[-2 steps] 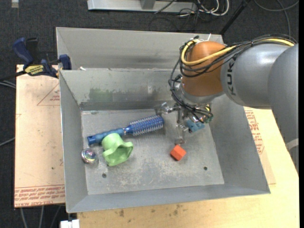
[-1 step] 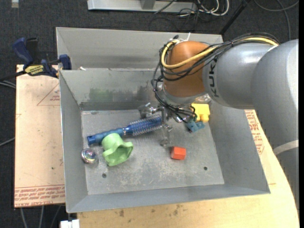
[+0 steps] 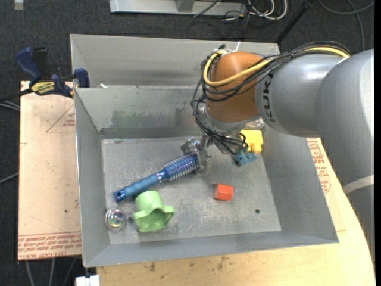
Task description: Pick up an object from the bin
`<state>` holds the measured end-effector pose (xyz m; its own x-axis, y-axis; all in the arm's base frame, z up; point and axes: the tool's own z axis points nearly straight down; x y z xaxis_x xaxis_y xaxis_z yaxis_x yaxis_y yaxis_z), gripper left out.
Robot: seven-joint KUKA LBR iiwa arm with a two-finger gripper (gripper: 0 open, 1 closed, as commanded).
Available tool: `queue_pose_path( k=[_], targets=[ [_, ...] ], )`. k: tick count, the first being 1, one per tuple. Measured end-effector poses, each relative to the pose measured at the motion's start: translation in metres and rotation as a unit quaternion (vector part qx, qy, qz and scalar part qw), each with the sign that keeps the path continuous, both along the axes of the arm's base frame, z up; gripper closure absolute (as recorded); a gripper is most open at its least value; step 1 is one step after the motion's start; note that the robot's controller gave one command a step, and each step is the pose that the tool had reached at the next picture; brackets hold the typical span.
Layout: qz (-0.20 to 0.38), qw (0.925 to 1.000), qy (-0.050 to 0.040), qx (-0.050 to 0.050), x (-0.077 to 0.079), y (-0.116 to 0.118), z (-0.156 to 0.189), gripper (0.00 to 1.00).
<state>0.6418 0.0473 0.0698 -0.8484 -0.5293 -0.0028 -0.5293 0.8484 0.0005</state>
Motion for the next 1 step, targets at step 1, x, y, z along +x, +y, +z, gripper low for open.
queue_pose_path(
  k=[1],
  targets=[
    [0.002,1.0,-0.0049,-0.001,0.0083,-0.0521,0.1587,1.0]
  ],
)
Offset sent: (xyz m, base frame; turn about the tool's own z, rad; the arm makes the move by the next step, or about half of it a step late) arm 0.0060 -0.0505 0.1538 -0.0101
